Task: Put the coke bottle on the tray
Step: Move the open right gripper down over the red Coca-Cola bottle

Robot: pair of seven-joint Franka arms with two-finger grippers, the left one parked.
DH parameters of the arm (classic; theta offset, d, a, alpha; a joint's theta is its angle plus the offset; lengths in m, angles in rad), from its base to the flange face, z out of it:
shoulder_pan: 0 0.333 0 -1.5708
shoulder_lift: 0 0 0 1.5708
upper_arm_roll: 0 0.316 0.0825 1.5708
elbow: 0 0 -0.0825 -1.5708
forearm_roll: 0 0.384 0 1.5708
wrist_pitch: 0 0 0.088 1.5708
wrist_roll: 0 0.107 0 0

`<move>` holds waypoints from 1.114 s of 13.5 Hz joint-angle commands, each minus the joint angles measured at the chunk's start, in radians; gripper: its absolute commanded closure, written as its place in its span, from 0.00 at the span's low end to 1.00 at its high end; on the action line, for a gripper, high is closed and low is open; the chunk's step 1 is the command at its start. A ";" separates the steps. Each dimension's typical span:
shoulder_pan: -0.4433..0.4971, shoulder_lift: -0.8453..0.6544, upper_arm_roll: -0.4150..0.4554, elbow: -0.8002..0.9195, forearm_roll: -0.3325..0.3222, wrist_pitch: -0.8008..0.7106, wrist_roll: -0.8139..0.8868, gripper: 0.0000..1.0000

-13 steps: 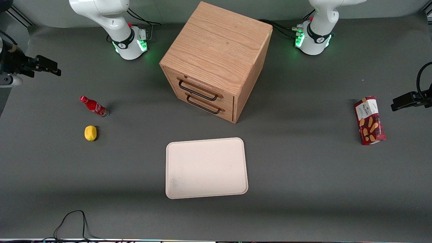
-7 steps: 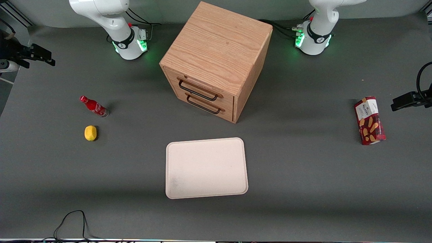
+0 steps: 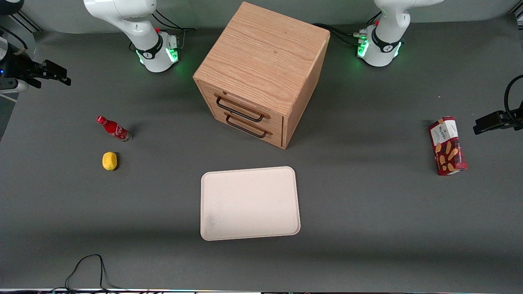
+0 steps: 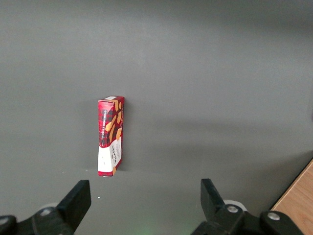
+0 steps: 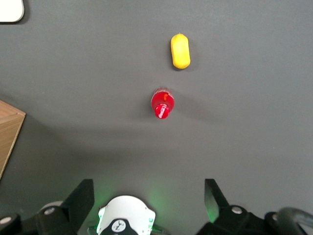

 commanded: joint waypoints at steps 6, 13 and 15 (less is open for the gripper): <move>-0.005 0.010 -0.053 -0.190 -0.050 0.238 -0.078 0.00; -0.005 0.012 -0.053 -0.362 -0.050 0.444 -0.076 0.00; -0.005 0.015 -0.055 -0.402 -0.051 0.495 -0.078 0.00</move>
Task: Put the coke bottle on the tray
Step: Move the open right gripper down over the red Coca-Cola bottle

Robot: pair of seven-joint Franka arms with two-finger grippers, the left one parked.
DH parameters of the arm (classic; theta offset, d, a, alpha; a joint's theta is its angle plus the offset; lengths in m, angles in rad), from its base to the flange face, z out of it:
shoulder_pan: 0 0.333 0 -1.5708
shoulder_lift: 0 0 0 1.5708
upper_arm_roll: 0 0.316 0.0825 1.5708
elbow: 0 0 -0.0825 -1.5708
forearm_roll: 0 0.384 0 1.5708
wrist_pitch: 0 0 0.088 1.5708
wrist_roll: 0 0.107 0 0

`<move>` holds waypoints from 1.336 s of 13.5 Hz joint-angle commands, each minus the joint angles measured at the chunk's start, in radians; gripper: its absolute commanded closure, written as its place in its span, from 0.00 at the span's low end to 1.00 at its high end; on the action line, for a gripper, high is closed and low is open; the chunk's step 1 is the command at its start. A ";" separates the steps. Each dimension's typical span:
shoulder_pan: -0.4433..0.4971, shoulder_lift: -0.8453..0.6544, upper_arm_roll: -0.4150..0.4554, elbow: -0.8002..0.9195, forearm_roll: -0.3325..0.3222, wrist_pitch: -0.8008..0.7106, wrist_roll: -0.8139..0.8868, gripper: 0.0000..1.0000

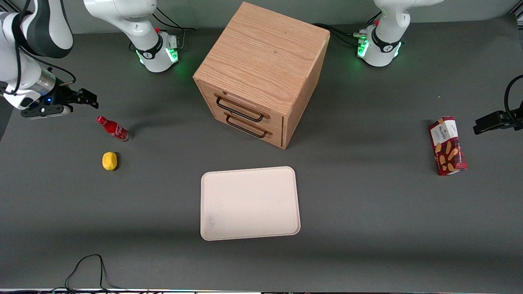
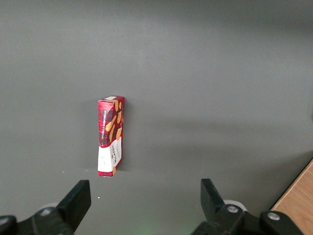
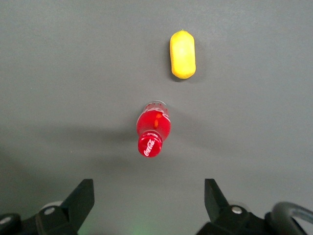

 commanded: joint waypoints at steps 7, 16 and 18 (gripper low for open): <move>-0.008 0.065 -0.034 -0.107 -0.050 0.197 -0.043 0.00; -0.001 0.131 -0.029 -0.107 -0.049 0.271 -0.035 0.01; 0.001 0.132 -0.026 -0.109 -0.049 0.272 -0.032 0.02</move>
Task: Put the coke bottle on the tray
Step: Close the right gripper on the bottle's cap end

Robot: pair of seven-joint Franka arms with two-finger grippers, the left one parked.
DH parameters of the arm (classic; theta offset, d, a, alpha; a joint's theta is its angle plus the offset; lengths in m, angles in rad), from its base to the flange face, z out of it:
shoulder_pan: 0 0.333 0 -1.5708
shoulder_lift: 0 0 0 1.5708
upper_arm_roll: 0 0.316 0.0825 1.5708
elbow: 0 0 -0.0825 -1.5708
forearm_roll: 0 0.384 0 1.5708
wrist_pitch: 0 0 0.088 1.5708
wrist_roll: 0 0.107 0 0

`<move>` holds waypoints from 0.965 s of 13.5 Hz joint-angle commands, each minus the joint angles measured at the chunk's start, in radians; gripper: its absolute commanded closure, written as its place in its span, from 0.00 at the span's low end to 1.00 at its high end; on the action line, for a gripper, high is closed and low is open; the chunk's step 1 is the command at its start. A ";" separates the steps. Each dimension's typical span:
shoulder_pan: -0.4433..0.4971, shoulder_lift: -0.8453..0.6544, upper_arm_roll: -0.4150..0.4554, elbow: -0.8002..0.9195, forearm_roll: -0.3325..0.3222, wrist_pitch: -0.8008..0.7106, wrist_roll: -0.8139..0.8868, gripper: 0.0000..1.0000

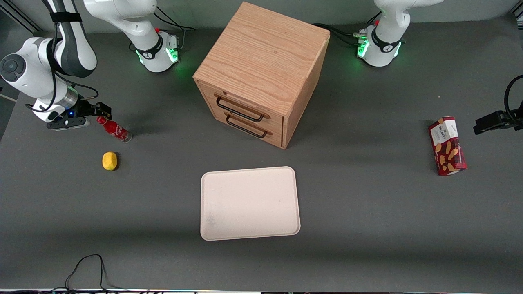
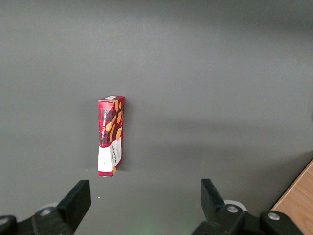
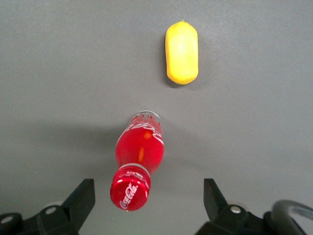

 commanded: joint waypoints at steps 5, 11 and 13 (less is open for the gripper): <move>0.011 0.003 0.001 -0.003 -0.018 0.015 -0.005 0.57; 0.011 0.003 0.001 -0.003 -0.018 0.015 -0.002 1.00; 0.011 0.003 0.002 -0.003 -0.018 0.015 -0.002 1.00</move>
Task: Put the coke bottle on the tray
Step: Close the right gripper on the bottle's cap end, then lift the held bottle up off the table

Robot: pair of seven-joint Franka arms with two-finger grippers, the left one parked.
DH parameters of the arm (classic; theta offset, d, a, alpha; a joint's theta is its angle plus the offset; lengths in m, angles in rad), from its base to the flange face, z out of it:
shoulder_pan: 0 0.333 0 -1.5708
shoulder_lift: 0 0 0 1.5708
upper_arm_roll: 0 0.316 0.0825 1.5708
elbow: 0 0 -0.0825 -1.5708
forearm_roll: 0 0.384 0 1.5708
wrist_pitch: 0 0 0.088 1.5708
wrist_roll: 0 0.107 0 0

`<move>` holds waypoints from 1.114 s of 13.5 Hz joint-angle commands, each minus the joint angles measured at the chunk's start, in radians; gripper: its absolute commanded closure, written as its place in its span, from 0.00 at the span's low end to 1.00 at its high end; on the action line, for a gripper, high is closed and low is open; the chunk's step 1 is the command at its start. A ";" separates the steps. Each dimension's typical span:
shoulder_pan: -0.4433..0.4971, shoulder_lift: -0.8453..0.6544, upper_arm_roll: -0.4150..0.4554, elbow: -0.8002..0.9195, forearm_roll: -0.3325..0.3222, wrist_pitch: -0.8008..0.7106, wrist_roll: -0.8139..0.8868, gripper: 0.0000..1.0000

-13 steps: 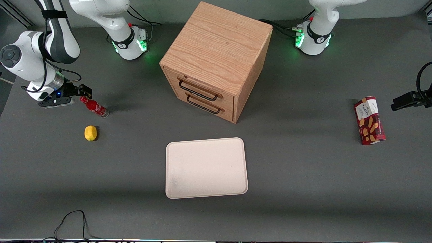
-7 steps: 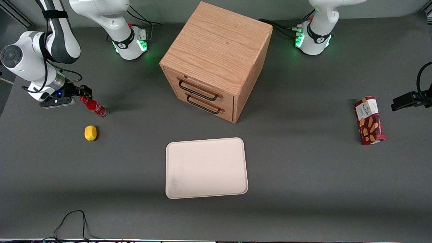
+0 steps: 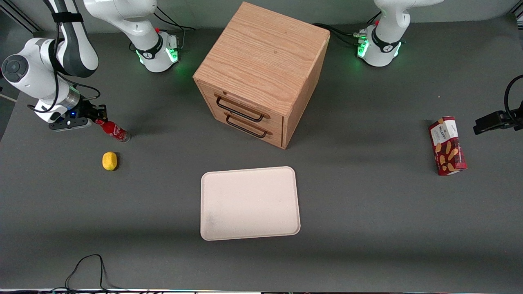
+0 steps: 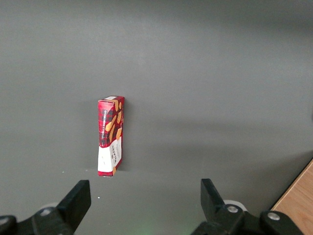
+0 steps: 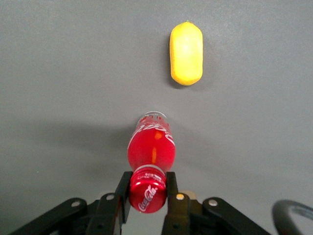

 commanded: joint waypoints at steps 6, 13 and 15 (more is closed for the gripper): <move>0.003 -0.021 0.004 0.012 -0.018 -0.038 0.002 1.00; 0.001 -0.040 0.018 0.272 -0.004 -0.378 0.050 1.00; 0.001 -0.022 0.041 0.411 0.031 -0.521 0.048 1.00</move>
